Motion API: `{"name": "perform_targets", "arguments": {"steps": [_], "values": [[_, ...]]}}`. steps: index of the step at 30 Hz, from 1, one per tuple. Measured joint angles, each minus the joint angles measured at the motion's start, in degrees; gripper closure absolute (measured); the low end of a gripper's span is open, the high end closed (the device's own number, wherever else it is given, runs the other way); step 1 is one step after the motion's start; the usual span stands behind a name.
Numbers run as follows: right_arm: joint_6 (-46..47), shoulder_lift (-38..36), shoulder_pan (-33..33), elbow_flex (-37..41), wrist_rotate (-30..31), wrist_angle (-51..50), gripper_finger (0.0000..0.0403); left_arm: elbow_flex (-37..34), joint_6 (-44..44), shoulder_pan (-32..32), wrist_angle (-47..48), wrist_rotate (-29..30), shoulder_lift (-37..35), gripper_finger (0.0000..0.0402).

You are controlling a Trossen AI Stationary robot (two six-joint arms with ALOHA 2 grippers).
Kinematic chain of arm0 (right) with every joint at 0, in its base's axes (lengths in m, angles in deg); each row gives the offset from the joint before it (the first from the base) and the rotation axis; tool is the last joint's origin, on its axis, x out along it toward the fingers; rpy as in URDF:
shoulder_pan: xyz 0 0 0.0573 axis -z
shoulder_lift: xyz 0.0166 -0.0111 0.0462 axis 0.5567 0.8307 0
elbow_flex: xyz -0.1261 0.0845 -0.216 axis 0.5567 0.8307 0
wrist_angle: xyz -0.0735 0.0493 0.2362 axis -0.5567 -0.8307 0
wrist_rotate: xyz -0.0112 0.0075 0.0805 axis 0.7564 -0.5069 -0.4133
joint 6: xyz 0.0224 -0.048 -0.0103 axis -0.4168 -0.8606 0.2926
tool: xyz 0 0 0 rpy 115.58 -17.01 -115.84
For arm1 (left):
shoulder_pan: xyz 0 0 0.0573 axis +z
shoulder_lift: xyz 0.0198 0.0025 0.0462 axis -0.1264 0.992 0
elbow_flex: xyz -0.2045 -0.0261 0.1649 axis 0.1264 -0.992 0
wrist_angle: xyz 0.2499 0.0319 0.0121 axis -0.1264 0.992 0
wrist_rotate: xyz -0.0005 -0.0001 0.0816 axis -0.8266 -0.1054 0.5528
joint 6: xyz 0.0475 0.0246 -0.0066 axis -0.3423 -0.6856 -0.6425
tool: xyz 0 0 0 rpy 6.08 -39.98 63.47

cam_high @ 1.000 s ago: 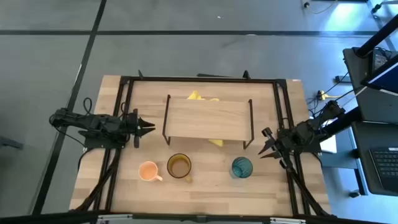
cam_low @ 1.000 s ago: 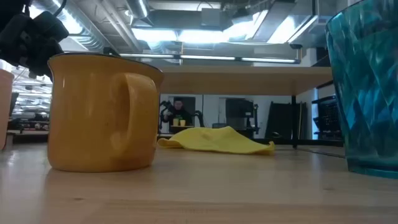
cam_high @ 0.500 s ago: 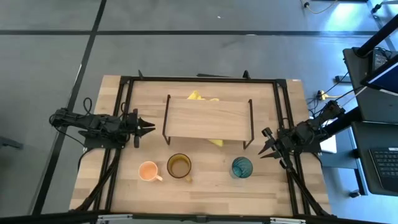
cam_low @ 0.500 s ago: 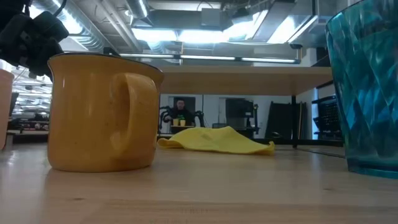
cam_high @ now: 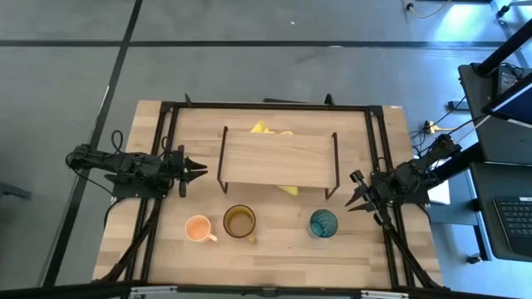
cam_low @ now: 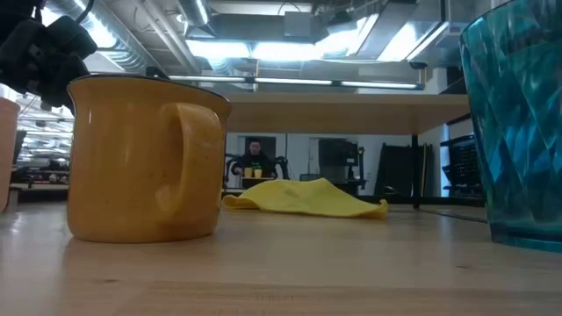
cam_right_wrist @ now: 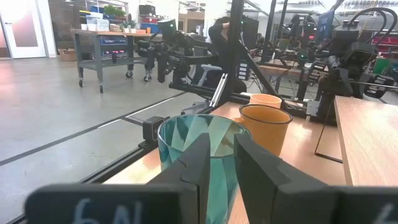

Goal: Stack small to large cups/mugs on shelf

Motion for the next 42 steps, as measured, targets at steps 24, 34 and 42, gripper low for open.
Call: {"name": "perform_targets", "arguments": {"steps": [24,34,42], "values": [[-3.2,0.0,0.1,0.0,6.0,1.8,0.0328,0.0,0.0,0.0,0.0,0.0,0.0,0.0323],[-7.6,0.0,0.1,0.0,6.0,9.9,0.0328,0.0,0.0,0.0,0.0,0.0,0.0,0.0323],[-7.6,0.0,0.1,0.0,6.0,10.9,0.0328,0.0,0.0,0.0,0.0,0.0,0.0,0.0323]]}}
